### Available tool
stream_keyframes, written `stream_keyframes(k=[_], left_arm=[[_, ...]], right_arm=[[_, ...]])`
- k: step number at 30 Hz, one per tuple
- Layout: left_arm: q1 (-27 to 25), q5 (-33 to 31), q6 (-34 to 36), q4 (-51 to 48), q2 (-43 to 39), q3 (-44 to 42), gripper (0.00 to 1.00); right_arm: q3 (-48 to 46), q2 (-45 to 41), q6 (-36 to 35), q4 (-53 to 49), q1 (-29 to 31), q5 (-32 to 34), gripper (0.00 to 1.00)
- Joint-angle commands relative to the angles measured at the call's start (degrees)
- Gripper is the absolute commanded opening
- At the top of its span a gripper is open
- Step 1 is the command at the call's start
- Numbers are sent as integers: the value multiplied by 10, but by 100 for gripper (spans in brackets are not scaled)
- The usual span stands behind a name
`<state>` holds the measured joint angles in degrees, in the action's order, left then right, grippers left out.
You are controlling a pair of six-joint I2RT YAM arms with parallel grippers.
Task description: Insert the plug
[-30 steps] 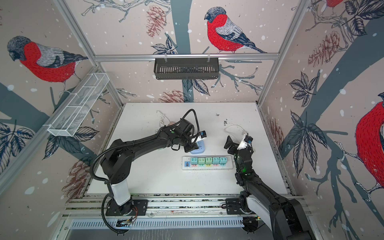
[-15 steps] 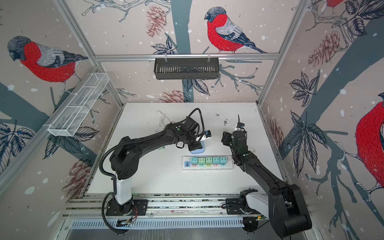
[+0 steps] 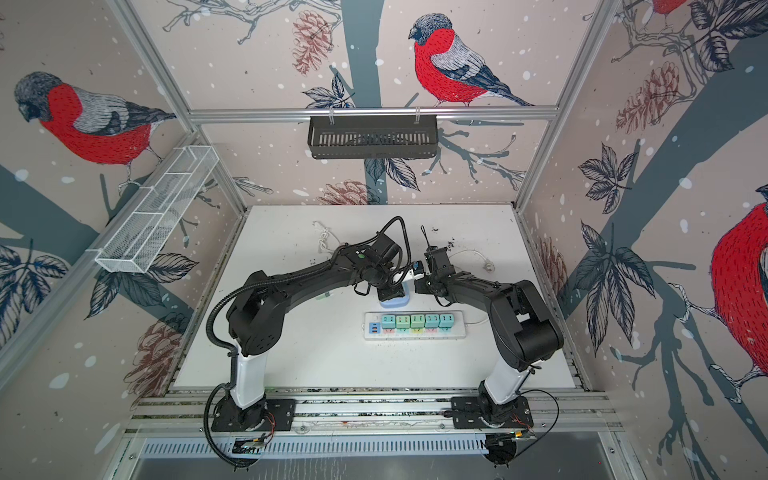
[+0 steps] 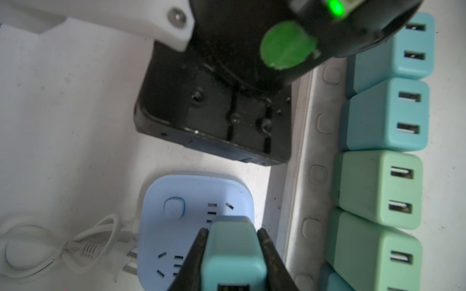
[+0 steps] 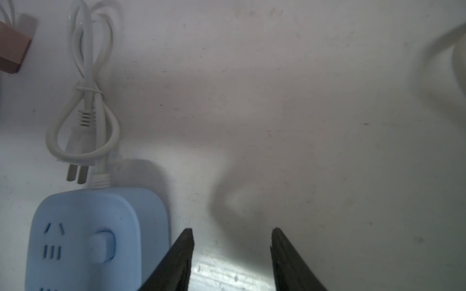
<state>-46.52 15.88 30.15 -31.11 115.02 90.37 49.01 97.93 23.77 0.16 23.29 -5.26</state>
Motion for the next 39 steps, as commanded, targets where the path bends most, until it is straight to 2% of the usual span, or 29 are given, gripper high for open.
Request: stream_keyframes(k=[1,5,10,20,29,33,39], left_arm=[[0,3,5,-3,-16,-10,0],[3,3,2,7,-31,-30,0],[21,9,3,18,-51,-61,0],[54,7,23,45,-98,-135,0],[69,-30,52,35,-85,-136,0],[73,-34,84,38,-92,-144,0],[72,-34,93,31,-85,-134,0]], right_arm=[[10,18,-6,7,12,-28,45],[4,31,14,25,34,-31,40],[5,53,39,76,65,-52,39],[88,121,40,85,102,-70,39],[149,175,33,80,96,-77,40],[176,194,25,79,85,-83,42],[211,220,18,74,75,-98,42]])
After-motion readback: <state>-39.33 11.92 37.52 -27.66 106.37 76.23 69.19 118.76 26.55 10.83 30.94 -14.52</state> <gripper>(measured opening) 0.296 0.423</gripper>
